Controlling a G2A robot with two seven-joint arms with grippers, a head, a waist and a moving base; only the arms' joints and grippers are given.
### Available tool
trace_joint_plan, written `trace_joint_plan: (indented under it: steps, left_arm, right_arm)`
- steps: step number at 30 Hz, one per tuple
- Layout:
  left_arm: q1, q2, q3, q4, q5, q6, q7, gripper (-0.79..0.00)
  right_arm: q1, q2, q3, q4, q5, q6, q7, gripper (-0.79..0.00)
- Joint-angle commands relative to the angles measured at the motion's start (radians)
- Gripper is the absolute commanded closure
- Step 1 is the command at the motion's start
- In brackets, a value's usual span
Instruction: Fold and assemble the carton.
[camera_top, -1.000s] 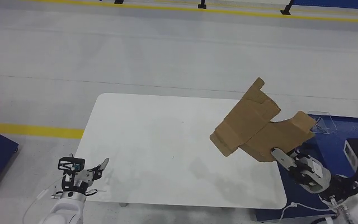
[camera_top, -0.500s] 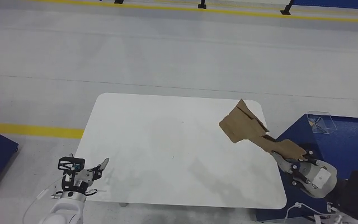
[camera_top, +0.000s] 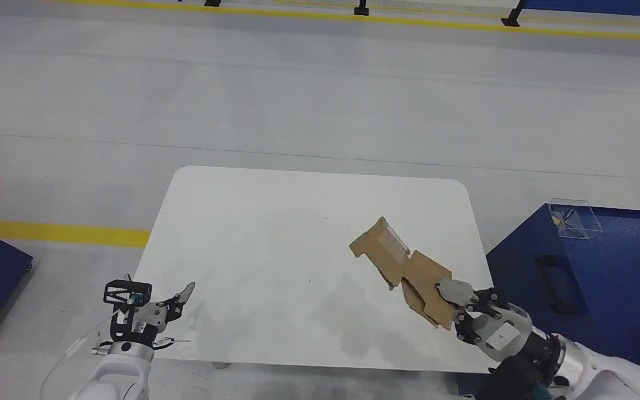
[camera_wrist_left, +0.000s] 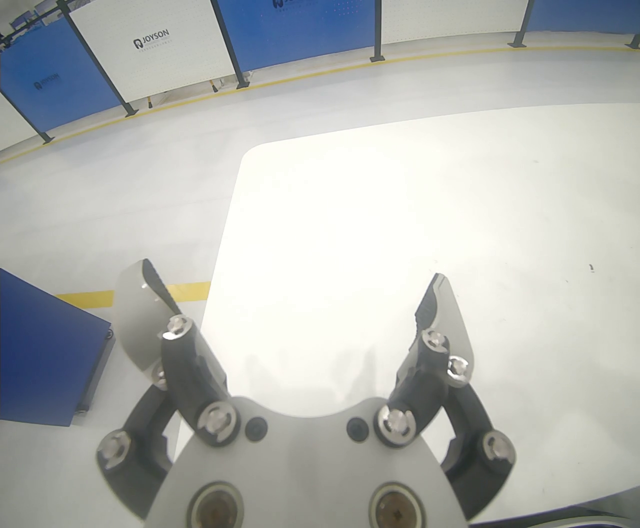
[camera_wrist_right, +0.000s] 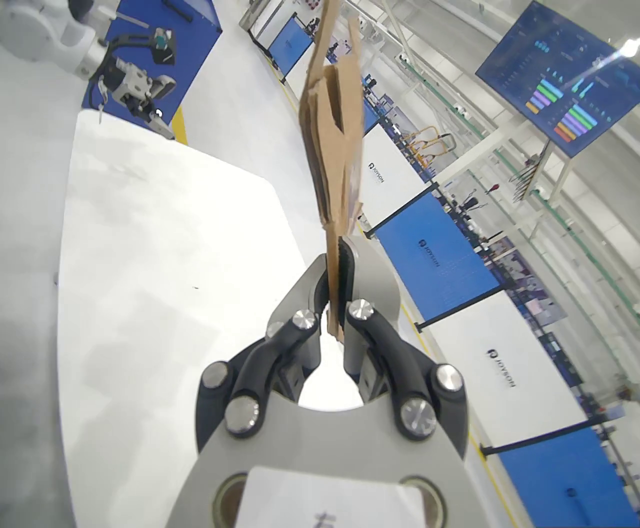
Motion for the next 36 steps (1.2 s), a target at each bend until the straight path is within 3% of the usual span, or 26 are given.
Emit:
trace_joint_plan:
  steps: [1, 6, 11, 15, 19, 21, 23, 29, 36]
  left_arm:
    - [0.0, 0.0, 0.0, 0.0, 0.0, 0.0, 0.0, -0.785]
    - [0.0, 0.0, 0.0, 0.0, 0.0, 0.0, 0.0, -0.785]
    - [0.0, 0.0, 0.0, 0.0, 0.0, 0.0, 0.0, -0.785]
    - [0.0, 0.0, 0.0, 0.0, 0.0, 0.0, 0.0, -0.785]
    - [0.0, 0.0, 0.0, 0.0, 0.0, 0.0, 0.0, -0.785]
    - [0.0, 0.0, 0.0, 0.0, 0.0, 0.0, 0.0, -0.785]
    - [0.0, 0.0, 0.0, 0.0, 0.0, 0.0, 0.0, -0.785]
    - [0.0, 0.0, 0.0, 0.0, 0.0, 0.0, 0.0, -0.785]
    - [0.0, 0.0, 0.0, 0.0, 0.0, 0.0, 0.0, -0.785]
  right_arm:
    - [-0.059, 0.001, -0.026, 0.0, -0.127, 0.116, -0.078, 0.0]
    - [-0.148, 0.0, -0.051, 0.0, -0.222, 0.264, -0.152, 0.0]
    - [-0.166, 0.003, -0.027, 0.0, -0.156, 0.254, -0.189, 0.0]
    - [-0.147, 0.007, 0.058, 0.0, 0.103, 0.063, -0.171, 0.0]
    - [-0.132, 0.015, 0.187, 0.0, 0.532, -0.251, -0.05, 0.0]
    - [-0.156, 0.022, 0.232, 0.0, 0.779, -0.338, 0.067, 0.0]
    - [-0.204, 0.047, 0.215, 0.0, 1.029, -0.338, 0.217, 0.0]
    - [-0.224, 0.178, 0.144, 0.0, 1.859, -0.325, 0.82, 0.0]
    - [-0.061, 0.288, 0.046, 0.067, 2.711, 0.069, 1.518, 0.0]
